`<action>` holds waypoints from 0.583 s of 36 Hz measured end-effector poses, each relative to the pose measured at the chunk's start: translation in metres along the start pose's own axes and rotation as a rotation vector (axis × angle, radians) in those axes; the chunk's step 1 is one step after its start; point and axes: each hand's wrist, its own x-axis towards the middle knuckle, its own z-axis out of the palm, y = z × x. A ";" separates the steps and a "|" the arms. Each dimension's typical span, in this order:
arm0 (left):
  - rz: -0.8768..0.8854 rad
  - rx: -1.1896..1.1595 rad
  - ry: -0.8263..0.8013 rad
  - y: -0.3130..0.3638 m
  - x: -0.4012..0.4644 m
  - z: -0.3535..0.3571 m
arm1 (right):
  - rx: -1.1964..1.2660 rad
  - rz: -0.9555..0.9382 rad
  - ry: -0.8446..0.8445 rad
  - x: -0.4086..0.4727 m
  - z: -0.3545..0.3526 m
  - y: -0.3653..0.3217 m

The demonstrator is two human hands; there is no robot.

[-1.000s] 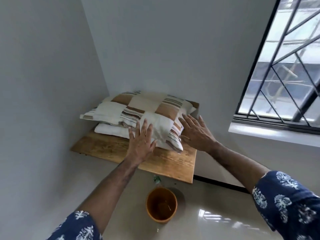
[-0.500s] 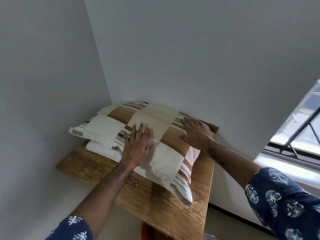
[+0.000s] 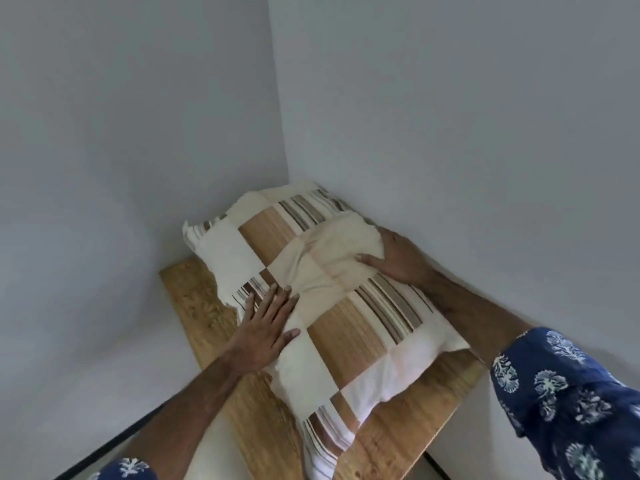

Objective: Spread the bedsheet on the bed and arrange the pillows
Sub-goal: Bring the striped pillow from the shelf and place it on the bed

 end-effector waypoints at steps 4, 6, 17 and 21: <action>-0.080 -0.103 -0.006 0.004 -0.010 -0.001 | 0.120 -0.052 0.008 0.017 0.004 -0.009; -0.135 -0.244 -0.006 0.007 -0.012 -0.008 | 0.178 -0.052 0.042 0.017 0.001 -0.018; -0.946 -1.145 0.595 0.019 0.004 -0.021 | 0.461 0.035 -0.166 0.030 -0.020 -0.049; -1.068 -1.322 0.586 0.014 0.011 -0.041 | 0.503 -0.023 -0.151 0.023 -0.019 -0.060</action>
